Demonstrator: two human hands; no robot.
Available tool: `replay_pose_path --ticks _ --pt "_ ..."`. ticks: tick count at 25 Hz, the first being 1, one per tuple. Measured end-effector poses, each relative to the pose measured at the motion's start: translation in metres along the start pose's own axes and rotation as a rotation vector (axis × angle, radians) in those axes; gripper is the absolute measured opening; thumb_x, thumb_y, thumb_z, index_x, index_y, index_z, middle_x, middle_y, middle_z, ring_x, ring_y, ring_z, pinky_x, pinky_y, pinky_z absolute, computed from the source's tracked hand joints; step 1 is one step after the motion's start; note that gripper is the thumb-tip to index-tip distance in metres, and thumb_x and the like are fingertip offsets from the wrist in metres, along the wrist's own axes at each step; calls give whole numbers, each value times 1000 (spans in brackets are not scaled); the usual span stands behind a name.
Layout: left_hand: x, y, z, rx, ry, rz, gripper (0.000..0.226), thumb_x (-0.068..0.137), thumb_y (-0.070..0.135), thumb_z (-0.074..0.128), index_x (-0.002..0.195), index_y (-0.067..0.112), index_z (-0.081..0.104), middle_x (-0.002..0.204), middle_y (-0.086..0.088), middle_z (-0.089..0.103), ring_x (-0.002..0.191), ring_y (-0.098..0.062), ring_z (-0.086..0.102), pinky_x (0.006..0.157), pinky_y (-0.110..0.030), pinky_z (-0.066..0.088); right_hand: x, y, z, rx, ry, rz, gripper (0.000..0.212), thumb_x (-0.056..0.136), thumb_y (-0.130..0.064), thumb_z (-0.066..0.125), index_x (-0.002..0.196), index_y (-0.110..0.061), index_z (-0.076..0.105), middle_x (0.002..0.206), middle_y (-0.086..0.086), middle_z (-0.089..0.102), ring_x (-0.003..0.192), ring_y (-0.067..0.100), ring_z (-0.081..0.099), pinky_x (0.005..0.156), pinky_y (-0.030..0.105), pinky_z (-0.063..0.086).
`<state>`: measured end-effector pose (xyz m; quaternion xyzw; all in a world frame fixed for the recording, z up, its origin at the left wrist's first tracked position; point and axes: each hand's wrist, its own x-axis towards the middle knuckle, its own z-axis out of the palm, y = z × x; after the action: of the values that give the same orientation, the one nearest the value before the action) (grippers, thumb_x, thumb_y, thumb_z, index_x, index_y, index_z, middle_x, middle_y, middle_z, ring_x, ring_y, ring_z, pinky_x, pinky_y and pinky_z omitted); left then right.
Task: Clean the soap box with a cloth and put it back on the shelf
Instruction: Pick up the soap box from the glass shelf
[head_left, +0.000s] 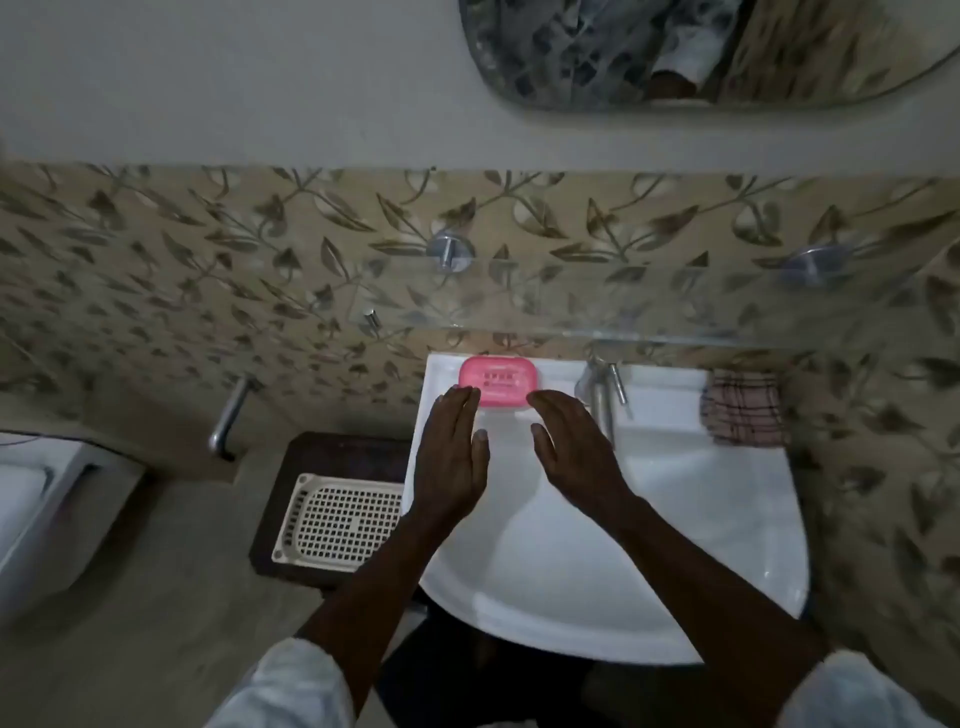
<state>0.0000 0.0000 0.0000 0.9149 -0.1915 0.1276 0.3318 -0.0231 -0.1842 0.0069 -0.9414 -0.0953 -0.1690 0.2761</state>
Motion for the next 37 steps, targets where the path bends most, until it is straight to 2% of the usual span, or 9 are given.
replay_pose_path --ticks 4,8,13,18,22,25,28,33,37 --pt "43 -44 33 -95 -193 -349 53 96 10 55 145 -6 39 150 -23 42 142 -34 37 118 -32 23 33 34 45 47 -144 378 45 98 -10 53 139 6 43 135 25 52 127 37 48 107 39 36" --pt "95 -57 51 -359 -191 -773 41 101 20 45 136 1 54 141 -20 53 131 -32 49 113 -38 35 77 50 70 178 -169 702 33 97 -12 50 122 8 58 117 29 60 115 38 53 96 38 40" --pt "114 -48 45 -416 -192 -822 29 98 31 42 104 14 65 103 -7 67 96 -26 61 73 -32 47 91 46 67 276 -50 853 22 93 -7 51 109 -2 65 106 17 71 102 34 63 86 37 50" --pt "121 -26 42 -439 -65 -955 40 99 36 37 113 9 63 113 -15 66 103 -32 60 94 -44 48 97 40 63 265 107 863 23 92 -2 51 96 -2 74 98 16 74 96 30 66 80 31 48" --pt "106 -22 22 -742 56 -1180 40 100 37 41 95 6 64 104 -18 67 94 -33 65 84 -42 55 90 33 37 425 106 789 15 90 -4 63 99 -1 74 96 13 75 91 23 68 76 23 45" --pt "85 -17 -14 -1152 -388 -1376 61 94 59 45 108 5 68 108 -21 67 94 -35 63 79 -42 54 75 14 7 601 39 693 11 88 3 64 96 0 72 88 9 73 80 15 64 74 24 46" --pt "75 -5 -32 -1411 -765 -1292 81 90 69 44 131 1 61 131 -32 57 112 -49 56 91 -54 52 69 0 -10 571 9 647 10 90 2 61 94 2 70 87 11 72 80 18 65 75 27 51" --pt "60 1 -31 -1634 -768 -1280 73 85 41 52 142 -4 46 142 -37 45 106 -47 59 92 -52 52 35 -1 -36 484 87 544 13 92 -18 64 90 -11 75 83 -2 75 75 5 66 70 13 49" --pt "49 4 -22 -1564 -738 -1323 76 83 46 52 142 -1 47 135 -36 52 90 -44 64 78 -46 57 -28 83 -70 31 215 576 10 86 -17 65 85 -9 70 84 12 71 83 28 67 74 35 50"
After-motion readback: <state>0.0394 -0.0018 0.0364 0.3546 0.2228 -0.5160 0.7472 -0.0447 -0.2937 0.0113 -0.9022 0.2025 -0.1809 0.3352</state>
